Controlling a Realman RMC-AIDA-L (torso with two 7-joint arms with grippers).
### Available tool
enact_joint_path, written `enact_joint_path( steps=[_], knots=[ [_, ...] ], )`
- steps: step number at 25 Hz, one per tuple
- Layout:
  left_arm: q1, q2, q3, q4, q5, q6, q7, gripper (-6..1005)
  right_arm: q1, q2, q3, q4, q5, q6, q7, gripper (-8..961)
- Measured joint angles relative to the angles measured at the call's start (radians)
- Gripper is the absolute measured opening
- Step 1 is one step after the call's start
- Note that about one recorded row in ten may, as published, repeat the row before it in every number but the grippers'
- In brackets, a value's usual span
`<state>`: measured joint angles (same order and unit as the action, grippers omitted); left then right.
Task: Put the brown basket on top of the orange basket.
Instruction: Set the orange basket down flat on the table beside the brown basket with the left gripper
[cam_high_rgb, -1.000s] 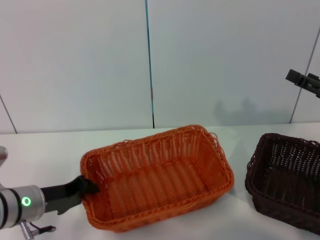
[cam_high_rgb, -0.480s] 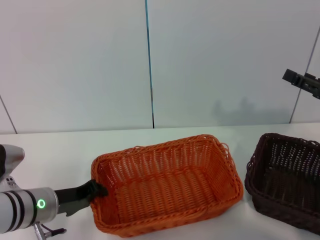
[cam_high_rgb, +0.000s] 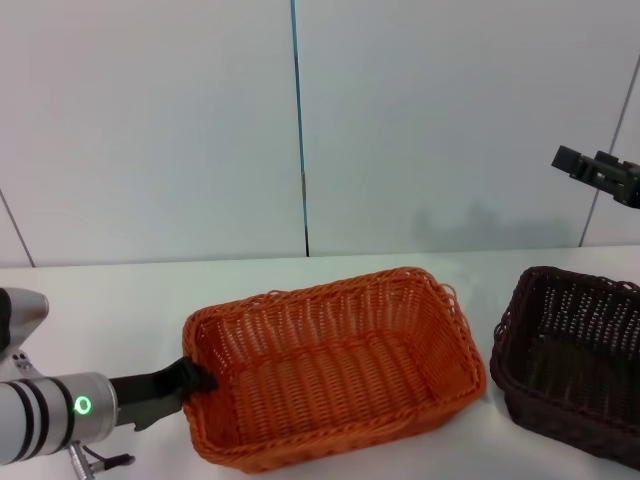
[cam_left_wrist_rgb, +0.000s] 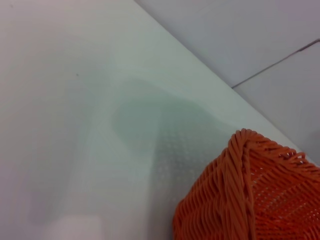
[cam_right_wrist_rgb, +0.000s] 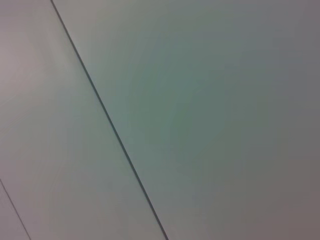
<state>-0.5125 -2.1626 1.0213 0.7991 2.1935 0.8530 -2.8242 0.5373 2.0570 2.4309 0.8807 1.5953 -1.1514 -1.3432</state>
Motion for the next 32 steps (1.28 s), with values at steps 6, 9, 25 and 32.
enact_joint_path(
  steps=[6,9,25,32],
  knots=[
    [-0.009,0.003,-0.001,0.001,0.005,0.034,0.011,167,0.003,0.000,0.000,-0.005,0.000,0.002,0.000,907],
    [-0.009,0.004,-0.013,0.006,0.001,0.058,0.016,167,0.002,0.000,0.000,-0.005,0.000,0.004,-0.001,907],
    [0.006,0.003,-0.038,0.014,-0.042,0.047,0.069,336,-0.011,0.003,0.008,-0.009,0.000,0.012,-0.024,907],
    [0.012,0.002,-0.038,0.013,-0.056,0.037,0.129,458,-0.011,0.003,0.010,-0.009,0.000,0.016,-0.034,906]
  ],
)
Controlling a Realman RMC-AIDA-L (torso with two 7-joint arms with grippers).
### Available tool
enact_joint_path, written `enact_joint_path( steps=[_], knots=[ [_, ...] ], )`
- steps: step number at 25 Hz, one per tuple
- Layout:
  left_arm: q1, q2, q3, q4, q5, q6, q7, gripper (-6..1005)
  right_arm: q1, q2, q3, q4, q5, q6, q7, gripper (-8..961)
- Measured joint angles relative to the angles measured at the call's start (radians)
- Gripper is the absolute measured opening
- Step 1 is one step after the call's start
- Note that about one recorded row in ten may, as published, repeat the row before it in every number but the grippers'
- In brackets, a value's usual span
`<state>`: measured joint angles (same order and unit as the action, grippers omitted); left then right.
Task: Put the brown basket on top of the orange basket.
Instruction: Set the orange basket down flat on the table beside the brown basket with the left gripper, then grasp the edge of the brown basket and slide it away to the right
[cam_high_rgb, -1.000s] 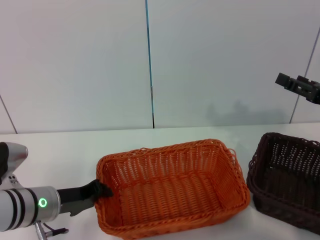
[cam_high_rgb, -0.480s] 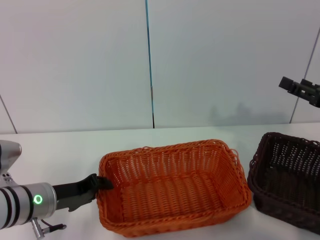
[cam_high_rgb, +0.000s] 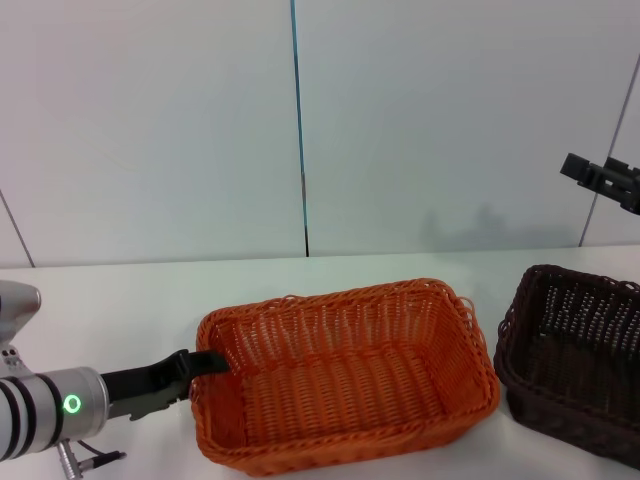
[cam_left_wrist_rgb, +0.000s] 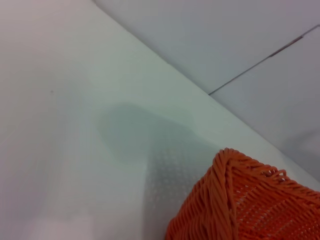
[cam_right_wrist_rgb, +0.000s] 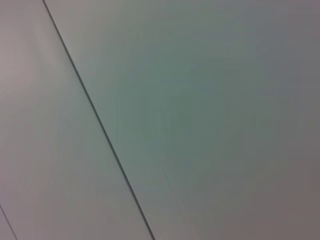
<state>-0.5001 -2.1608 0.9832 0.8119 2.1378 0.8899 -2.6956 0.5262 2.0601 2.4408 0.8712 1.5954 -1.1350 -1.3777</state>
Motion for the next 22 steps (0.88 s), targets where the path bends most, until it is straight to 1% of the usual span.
enact_joint_path(
  steps=[6,11,14,18,22],
  knots=[
    [-0.002,0.000,0.000,0.006,-0.001,-0.002,0.061,574,0.000,0.000,0.000,0.000,0.000,0.001,0.000,906],
    [-0.003,0.001,-0.004,0.009,-0.015,-0.002,0.085,775,0.000,0.000,0.000,0.000,0.000,0.002,0.000,906],
    [0.004,0.000,-0.028,0.017,-0.049,0.000,0.125,887,0.000,0.000,0.000,0.000,0.000,0.002,0.000,906],
    [0.019,0.001,-0.094,0.038,-0.161,0.004,0.237,886,0.000,0.000,0.008,0.000,0.000,0.002,-0.003,907],
    [0.033,0.005,-0.198,0.059,-0.287,0.006,0.385,885,0.000,0.000,0.012,0.000,0.004,0.000,-0.016,906]
  ],
)
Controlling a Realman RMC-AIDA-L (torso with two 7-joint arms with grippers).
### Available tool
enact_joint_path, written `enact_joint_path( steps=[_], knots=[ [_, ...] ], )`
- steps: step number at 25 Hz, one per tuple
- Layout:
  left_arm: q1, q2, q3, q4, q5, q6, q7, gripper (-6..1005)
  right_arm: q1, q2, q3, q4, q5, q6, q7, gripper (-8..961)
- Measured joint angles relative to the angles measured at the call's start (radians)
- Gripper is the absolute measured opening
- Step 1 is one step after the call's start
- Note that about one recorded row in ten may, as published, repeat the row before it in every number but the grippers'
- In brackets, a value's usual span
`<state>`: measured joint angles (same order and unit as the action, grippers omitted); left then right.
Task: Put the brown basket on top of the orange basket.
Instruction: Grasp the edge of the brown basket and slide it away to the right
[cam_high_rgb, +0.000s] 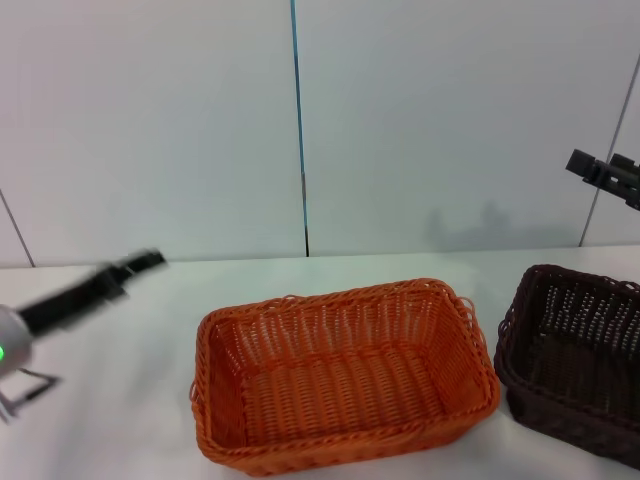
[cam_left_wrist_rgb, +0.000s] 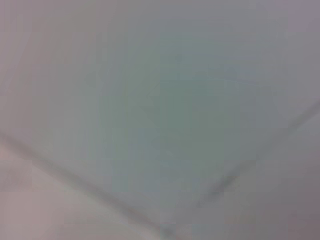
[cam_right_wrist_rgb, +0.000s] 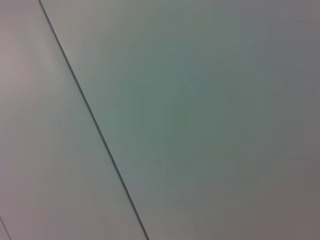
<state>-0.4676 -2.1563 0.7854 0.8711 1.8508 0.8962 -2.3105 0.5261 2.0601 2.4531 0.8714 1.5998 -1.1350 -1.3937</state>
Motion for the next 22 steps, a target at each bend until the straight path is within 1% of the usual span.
enact_joint_path(
  steps=[3,5,7,8,9,11,13,15,20,22],
  knots=[
    [0.006,0.005,-0.080,0.033,-0.083,0.005,0.113,885,0.000,0.001,0.002,0.001,0.002,-0.002,-0.009,905],
    [0.006,0.017,-0.125,0.044,-0.130,0.012,0.165,884,0.000,0.006,0.006,0.001,0.009,-0.005,-0.014,904],
    [-0.003,0.057,-0.180,0.023,-0.174,0.037,0.188,884,0.001,0.011,0.007,-0.001,0.027,-0.008,-0.021,904],
    [-0.011,0.082,-0.204,-0.005,-0.177,0.054,0.184,884,0.000,0.014,0.006,-0.007,0.042,-0.011,-0.029,903],
    [-0.027,0.125,-0.245,-0.058,-0.182,0.092,0.179,884,-0.001,0.015,0.006,-0.011,0.053,-0.013,-0.034,903],
    [-0.058,0.198,-0.343,-0.174,-0.176,0.181,0.183,883,-0.001,0.018,0.007,-0.022,0.067,-0.026,-0.046,902],
    [-0.069,0.237,-0.422,-0.238,-0.160,0.252,0.191,883,-0.002,0.019,0.011,-0.026,0.072,-0.044,-0.051,902],
    [-0.064,0.250,-0.475,-0.253,-0.146,0.301,0.191,882,-0.004,0.019,0.016,-0.026,0.072,-0.056,-0.051,902],
    [-0.010,0.241,-0.495,-0.223,-0.147,0.378,0.164,881,-0.014,0.020,0.027,-0.020,0.076,-0.077,-0.051,901],
    [-0.002,0.239,-0.497,-0.218,-0.147,0.386,0.163,881,-0.014,0.020,0.025,-0.020,0.088,-0.087,-0.047,901]
  ],
)
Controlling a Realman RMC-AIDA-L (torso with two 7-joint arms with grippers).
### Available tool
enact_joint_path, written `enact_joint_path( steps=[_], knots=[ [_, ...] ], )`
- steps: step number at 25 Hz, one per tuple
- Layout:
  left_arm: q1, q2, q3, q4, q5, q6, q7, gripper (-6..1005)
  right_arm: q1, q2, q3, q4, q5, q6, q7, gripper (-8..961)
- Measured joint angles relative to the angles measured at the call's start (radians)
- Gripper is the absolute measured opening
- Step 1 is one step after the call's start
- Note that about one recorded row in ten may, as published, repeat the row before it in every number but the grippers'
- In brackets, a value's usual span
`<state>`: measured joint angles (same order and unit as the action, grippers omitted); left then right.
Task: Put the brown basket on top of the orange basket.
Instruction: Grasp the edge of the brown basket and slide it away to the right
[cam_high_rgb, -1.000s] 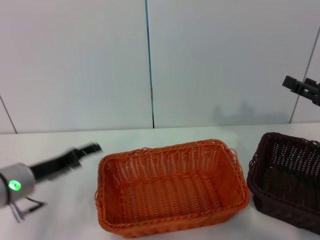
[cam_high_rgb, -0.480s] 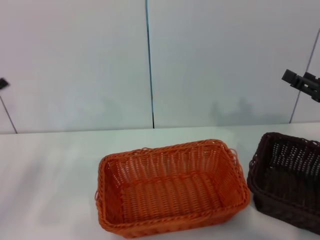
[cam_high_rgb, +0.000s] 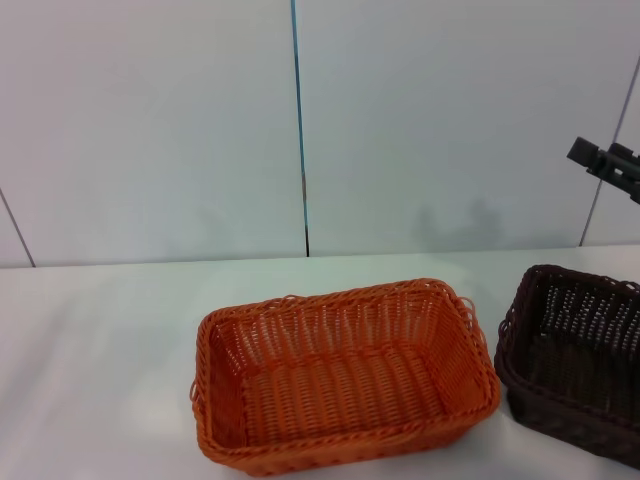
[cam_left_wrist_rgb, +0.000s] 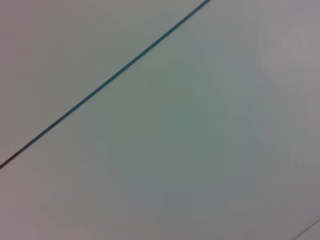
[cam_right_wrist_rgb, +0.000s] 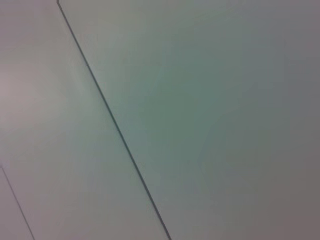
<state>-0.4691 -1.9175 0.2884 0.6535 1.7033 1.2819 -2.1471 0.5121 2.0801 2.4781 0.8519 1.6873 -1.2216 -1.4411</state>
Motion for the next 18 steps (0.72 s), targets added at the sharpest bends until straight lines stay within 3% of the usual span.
enact_joint_path(
  steps=[3,5,6,10,18],
  knots=[
    [0.010,-0.030,0.007,0.025,0.004,0.007,0.010,881,0.001,-0.001,-0.002,-0.003,0.021,-0.004,0.000,901],
    [0.009,-0.038,0.010,0.026,0.004,0.002,0.016,881,0.003,-0.001,-0.001,-0.004,0.023,-0.002,-0.002,901],
    [0.004,-0.064,0.014,0.026,0.000,-0.008,0.038,881,0.005,-0.002,-0.001,-0.004,0.024,0.001,-0.003,900],
    [-0.001,-0.100,0.010,0.034,-0.011,-0.012,0.054,882,0.019,-0.003,-0.001,-0.003,0.027,0.024,-0.004,900],
    [-0.017,-0.125,0.012,0.044,-0.047,-0.032,0.090,882,0.047,-0.002,-0.006,0.000,0.047,0.075,-0.002,899]
  ],
)
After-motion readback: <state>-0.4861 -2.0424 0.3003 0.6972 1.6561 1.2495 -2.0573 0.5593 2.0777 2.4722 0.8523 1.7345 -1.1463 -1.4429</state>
